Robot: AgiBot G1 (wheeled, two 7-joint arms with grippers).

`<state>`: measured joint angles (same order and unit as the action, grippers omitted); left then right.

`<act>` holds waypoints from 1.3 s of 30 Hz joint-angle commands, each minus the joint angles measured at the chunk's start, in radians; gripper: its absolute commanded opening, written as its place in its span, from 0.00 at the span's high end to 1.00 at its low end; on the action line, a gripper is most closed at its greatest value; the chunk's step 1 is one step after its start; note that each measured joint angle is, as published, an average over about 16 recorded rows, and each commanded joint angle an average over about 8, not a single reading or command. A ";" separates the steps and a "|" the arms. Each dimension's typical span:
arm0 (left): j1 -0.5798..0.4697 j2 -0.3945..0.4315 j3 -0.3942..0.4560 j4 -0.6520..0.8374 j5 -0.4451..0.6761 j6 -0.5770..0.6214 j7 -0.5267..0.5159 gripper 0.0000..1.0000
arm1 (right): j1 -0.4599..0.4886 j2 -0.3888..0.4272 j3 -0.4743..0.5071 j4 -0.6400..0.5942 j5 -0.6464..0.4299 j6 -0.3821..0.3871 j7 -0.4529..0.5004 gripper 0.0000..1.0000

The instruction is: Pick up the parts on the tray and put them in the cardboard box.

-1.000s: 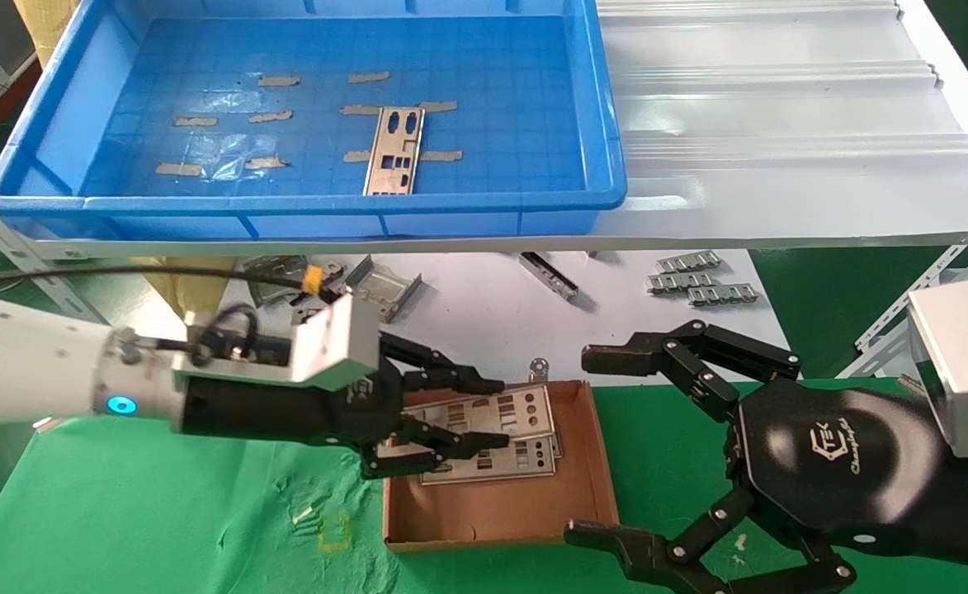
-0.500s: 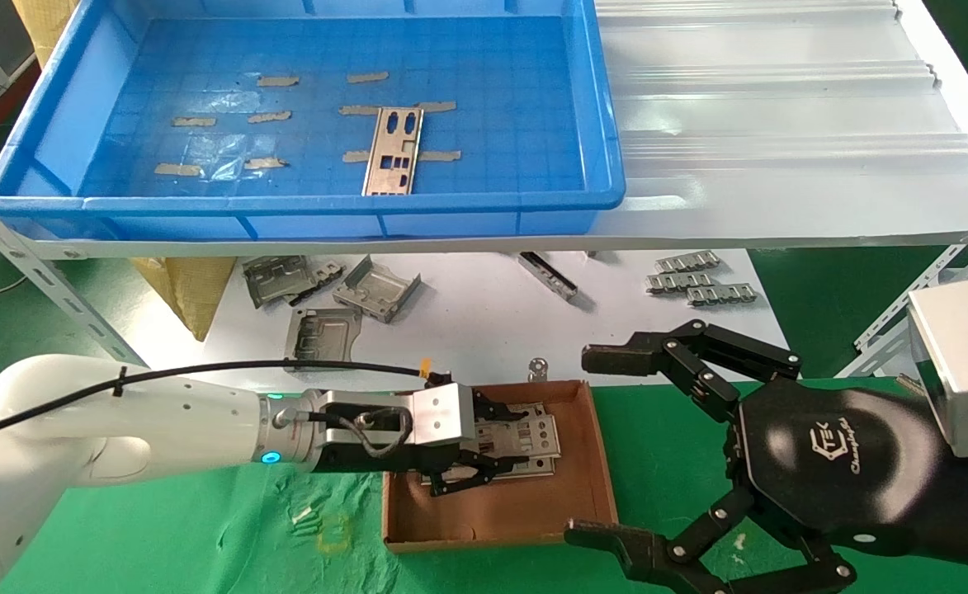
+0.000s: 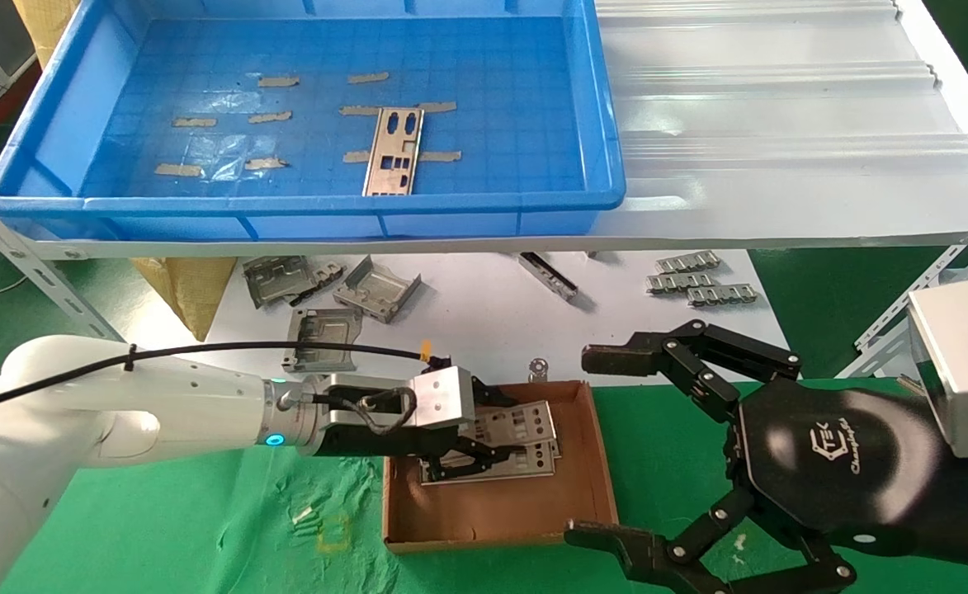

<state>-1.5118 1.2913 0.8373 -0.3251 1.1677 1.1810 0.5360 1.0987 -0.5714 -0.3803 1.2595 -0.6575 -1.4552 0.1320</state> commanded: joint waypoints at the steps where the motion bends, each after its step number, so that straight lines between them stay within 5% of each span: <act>1: -0.009 0.008 0.000 0.022 -0.002 0.009 0.005 0.00 | 0.000 0.000 0.000 0.000 0.000 0.000 0.000 0.00; 20: 0.007 -0.054 -0.109 0.146 -0.207 0.331 -0.123 0.00 | 0.000 0.000 0.000 0.000 0.000 0.000 0.000 0.00; 39: 0.070 -0.144 -0.172 -0.015 -0.237 0.324 -0.205 0.00 | 0.000 0.000 0.000 0.000 0.000 0.000 0.000 0.00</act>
<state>-1.4414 1.1467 0.6652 -0.3409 0.9305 1.5048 0.3310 1.0985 -0.5713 -0.3804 1.2592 -0.6573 -1.4550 0.1318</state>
